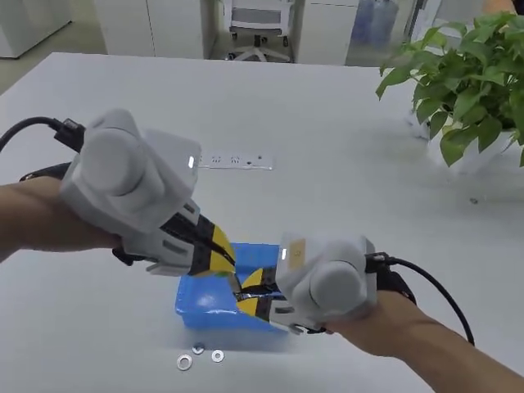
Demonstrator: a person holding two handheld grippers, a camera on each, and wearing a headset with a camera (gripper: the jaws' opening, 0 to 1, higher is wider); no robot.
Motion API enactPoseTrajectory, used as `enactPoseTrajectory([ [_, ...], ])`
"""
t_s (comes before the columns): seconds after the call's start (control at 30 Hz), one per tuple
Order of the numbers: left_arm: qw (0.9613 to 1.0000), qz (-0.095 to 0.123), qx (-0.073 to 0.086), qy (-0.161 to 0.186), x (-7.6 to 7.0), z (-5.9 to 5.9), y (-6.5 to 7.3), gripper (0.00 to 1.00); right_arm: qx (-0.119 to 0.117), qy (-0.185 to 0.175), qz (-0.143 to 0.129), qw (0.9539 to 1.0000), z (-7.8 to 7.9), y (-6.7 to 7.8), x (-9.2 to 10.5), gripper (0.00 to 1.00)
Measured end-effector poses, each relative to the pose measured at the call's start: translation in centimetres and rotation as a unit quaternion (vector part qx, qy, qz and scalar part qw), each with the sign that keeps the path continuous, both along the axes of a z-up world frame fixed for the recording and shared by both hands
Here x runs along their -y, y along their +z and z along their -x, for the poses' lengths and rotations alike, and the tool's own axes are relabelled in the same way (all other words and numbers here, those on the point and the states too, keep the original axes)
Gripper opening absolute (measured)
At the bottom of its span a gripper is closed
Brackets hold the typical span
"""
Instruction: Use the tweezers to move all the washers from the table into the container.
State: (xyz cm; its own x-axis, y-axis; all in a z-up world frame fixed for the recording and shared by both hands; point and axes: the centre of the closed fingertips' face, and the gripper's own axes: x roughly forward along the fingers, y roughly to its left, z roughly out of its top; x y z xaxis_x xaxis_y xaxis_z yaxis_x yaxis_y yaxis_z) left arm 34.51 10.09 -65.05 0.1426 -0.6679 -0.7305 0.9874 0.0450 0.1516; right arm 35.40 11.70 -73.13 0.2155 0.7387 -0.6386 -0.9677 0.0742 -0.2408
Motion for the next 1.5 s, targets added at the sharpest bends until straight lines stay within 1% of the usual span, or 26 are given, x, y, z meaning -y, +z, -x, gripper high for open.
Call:
enactPoseTrajectory([
  [0.13, 1.0, -0.001, -0.002, 0.003, 0.0, -0.8, -0.5, 0.06, -0.002, -0.002, 0.001, 1.0, -0.7, -0.5, 0.0, 0.09],
  [0.33, 1.0, -0.002, -0.007, 0.006, 0.0, -1.9, -1.3, 0.06, -0.012, -0.007, -0.001, 0.9999, -1.8, -1.3, 0.0, 0.09],
  [0.73, 0.9997, -0.006, -0.02, 0.011, -0.1, -3.3, -3.0, 0.06, -0.03, -0.008, 0.004, 0.9995, -3.0, -3.1, -0.2, 0.09],
  [1.03, 0.9994, -0.012, -0.03, 0.011, -0.1, -3.9, -4.3, 0.06, -0.041, -0.003, 0.011, 0.9991, -3.4, -4.4, -0.3, 0.09],
  [1.2, 0.9992, -0.013, -0.035, 0.011, -0.1, -4.0, -4.7, 0.06, -0.047, -0.002, 0.014, 0.9988, -3.4, -4.8, -0.2, 0.09],
  [1.5, 0.9991, -0.014, -0.038, 0.01, -0.1, -3.9, -5.0, 0.06, -0.051, 0.002, 0.018, 0.9986, -3.3, -5.2, -0.4, 0.09],
])
